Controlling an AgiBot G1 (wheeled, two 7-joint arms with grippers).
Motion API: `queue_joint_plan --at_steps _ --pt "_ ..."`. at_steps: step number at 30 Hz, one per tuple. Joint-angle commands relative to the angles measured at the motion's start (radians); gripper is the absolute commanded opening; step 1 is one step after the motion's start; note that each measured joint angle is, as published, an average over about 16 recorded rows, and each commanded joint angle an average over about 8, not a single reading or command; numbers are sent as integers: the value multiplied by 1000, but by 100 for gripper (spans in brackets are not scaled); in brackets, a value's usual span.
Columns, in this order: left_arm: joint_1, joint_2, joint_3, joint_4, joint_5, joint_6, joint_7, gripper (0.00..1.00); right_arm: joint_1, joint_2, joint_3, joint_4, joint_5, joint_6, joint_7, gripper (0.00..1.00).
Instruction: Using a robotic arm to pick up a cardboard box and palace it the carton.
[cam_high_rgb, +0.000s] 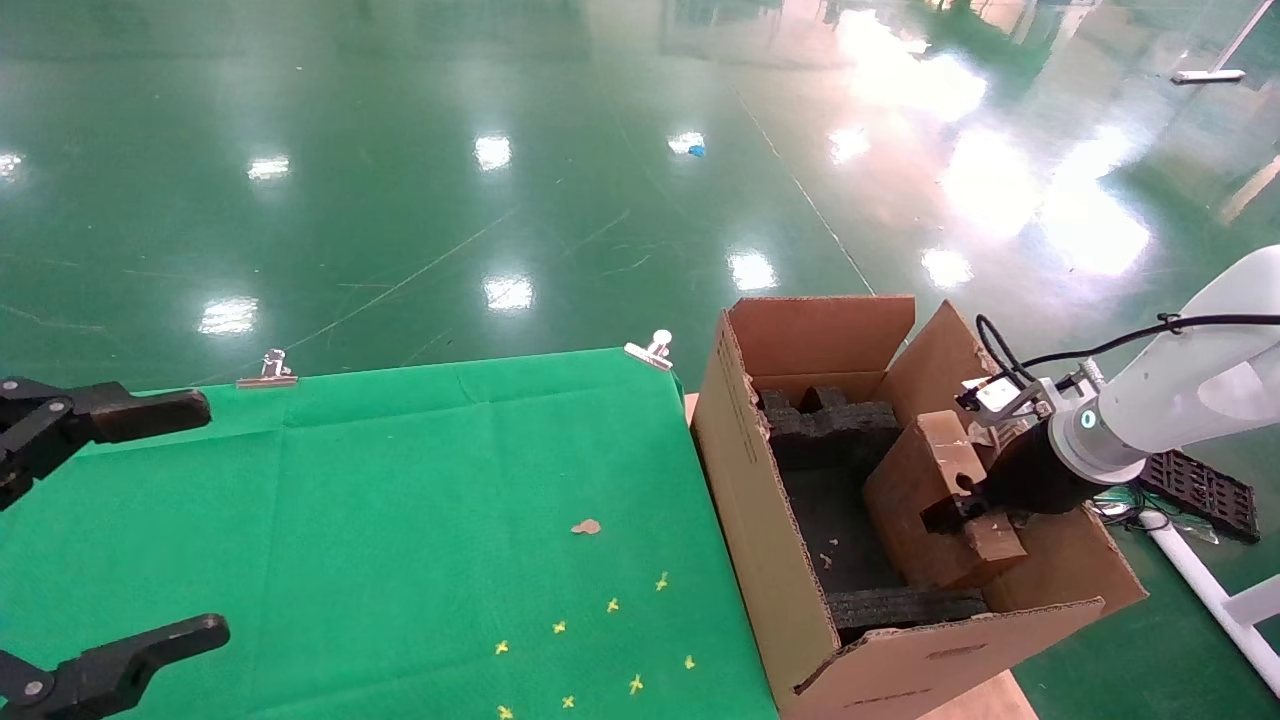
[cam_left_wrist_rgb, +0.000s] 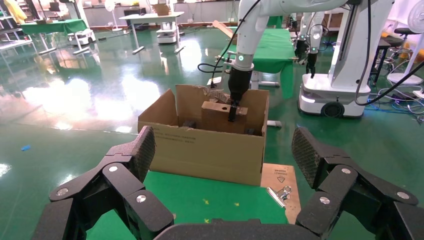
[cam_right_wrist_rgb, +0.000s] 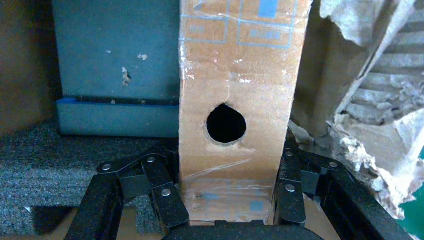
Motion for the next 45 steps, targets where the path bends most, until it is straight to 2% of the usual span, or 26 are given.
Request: queue_joint_plan --at_steps 1,2,18,25,30,38,45 --pt "0 0 0 0 0 0 0 100 -7 -4 6 -14 8 5 -25 93" --pt "0 0 0 0 0 0 0 100 -7 -6 7 -21 9 4 -32 100" --pt "0 0 1 0 -1 0 0 100 16 -46 -3 -112 -7 -36 -65 100" --pt "0 0 1 0 -1 0 1 100 62 -59 -10 -129 -18 -52 -82 100" --pt "0 -1 1 0 -1 -1 1 100 161 -60 -10 -125 -22 -78 -124 100" --pt "0 -1 2 0 -1 -1 1 100 395 -37 6 -84 -11 -136 -236 100" --pt "0 -1 2 0 -1 -1 1 100 483 -10 21 -32 0 -124 -298 100"
